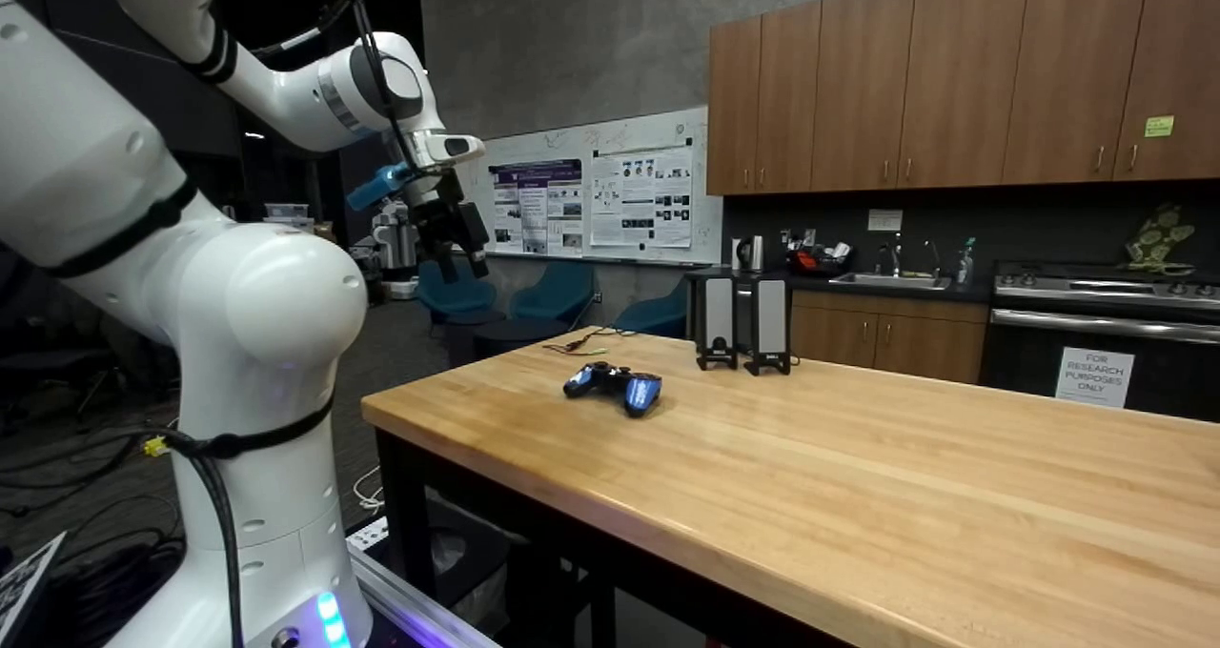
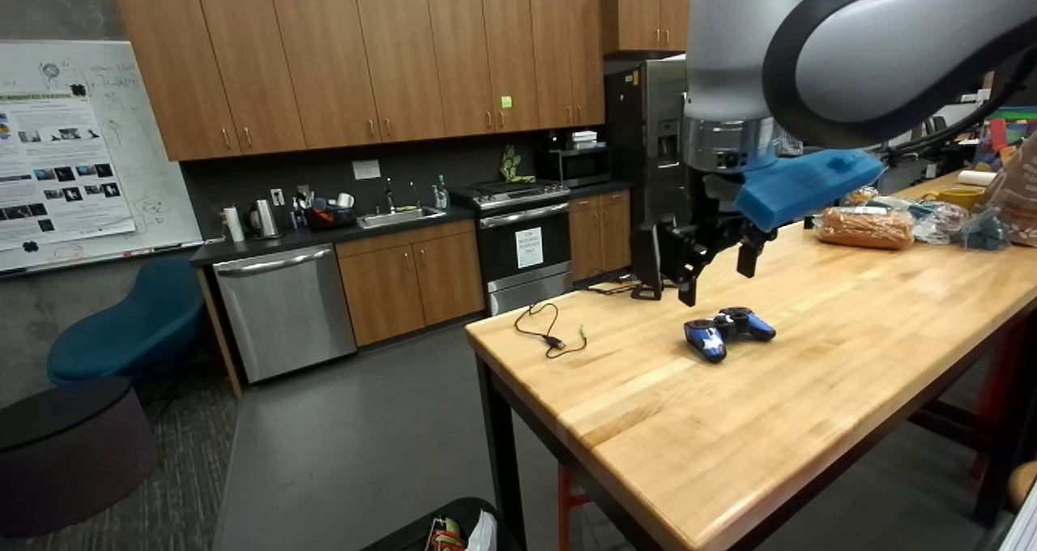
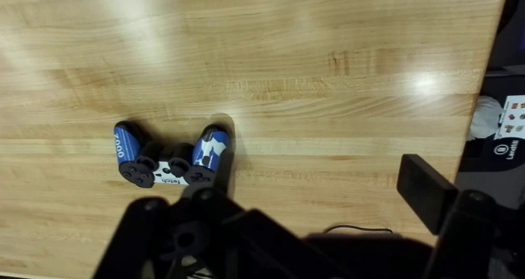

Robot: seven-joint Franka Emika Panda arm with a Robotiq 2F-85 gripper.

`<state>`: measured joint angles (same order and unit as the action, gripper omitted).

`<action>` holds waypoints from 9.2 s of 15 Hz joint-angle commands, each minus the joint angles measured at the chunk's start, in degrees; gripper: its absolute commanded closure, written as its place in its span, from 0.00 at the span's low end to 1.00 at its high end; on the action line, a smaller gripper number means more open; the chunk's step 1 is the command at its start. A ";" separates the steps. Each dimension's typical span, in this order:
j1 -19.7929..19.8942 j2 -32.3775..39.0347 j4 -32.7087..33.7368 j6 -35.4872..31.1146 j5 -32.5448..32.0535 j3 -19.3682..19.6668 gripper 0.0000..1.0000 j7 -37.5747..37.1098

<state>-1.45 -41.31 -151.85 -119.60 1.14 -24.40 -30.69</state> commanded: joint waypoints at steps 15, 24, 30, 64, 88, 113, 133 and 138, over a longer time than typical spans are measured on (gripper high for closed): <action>-4.00 33.68 18.13 -12.20 -14.39 0.98 0.00 -1.56; -6.60 39.18 21.88 -13.33 -18.72 5.75 0.00 -2.32; -7.97 38.49 20.74 -13.69 -17.59 7.06 0.00 -1.23; -8.82 38.65 20.59 -13.28 -23.84 8.14 0.00 0.07; -8.91 38.94 20.65 -13.69 -22.77 8.20 0.00 -0.22; -10.32 50.74 34.62 -9.51 -22.94 11.44 0.00 0.54; -11.52 57.75 40.17 -9.62 -21.57 16.49 0.00 8.32; -11.11 61.94 41.28 -13.11 -19.52 17.07 0.00 9.21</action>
<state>-11.66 18.17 -111.82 -130.60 -20.11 -8.85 -22.82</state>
